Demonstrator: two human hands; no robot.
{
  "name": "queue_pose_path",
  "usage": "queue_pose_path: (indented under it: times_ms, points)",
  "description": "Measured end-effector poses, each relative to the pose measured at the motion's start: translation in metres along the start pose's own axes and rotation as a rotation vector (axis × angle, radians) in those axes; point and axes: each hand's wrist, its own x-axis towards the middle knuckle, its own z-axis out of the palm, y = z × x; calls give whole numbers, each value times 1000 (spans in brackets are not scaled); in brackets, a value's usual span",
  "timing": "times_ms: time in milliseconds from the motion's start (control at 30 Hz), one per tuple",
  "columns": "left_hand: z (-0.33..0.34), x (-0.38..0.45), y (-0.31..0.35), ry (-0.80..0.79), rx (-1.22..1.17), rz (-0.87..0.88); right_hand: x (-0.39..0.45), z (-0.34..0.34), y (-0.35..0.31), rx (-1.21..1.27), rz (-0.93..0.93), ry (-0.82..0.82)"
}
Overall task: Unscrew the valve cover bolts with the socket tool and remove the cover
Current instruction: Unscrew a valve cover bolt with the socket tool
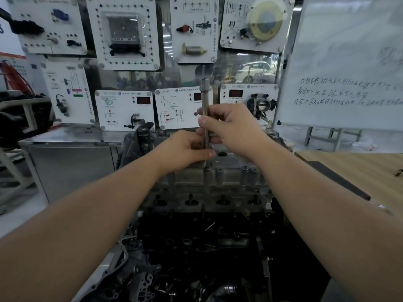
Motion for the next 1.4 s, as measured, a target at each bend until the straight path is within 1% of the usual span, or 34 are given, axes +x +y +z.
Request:
queue_pose_path:
  times_ms: [67,167,300,400,467,500,600,667,733,800,867,967,1100,1200,1267,1400]
  points:
    - [3,0,-4,5,-53,7,-2,0,5,107,-6,7]
    - [4,-1,-10,-40,-174,8,-5,8,16,205,-45,49]
    - [4,-1,-18,-53,-173,32,-6,31,34,346,-75,171]
    - [6,-2,-18,-53,-160,52,-4,48,44,305,-157,318]
    - [7,-1,-16,-51,-117,78,-1,51,48,283,-165,426]
    - [7,-1,-15,-60,-99,86,0,51,50,286,-167,452]
    - [5,-4,-10,-103,-125,84,-1,48,54,325,-227,407]
    - [4,-5,-9,-91,-132,67,1,46,53,336,-259,346]
    - [3,-5,-8,-65,-140,33,3,48,52,292,-274,322]
    - [4,-4,-7,-54,-84,31,4,49,51,314,-279,342]
    - [5,-4,-6,-39,0,27,2,50,51,323,-283,394]
    - [6,-4,-4,-20,-2,28,0,48,53,306,-247,445]
    - [-1,-8,-1,-92,-41,33,-7,44,51,245,-220,372]
    - [-1,-9,1,-106,-25,19,-13,39,50,345,-201,323]
    - [2,-10,3,-106,-14,12,-17,40,49,353,-206,311]
    - [6,-12,7,-124,16,15,-21,46,51,267,-176,430]
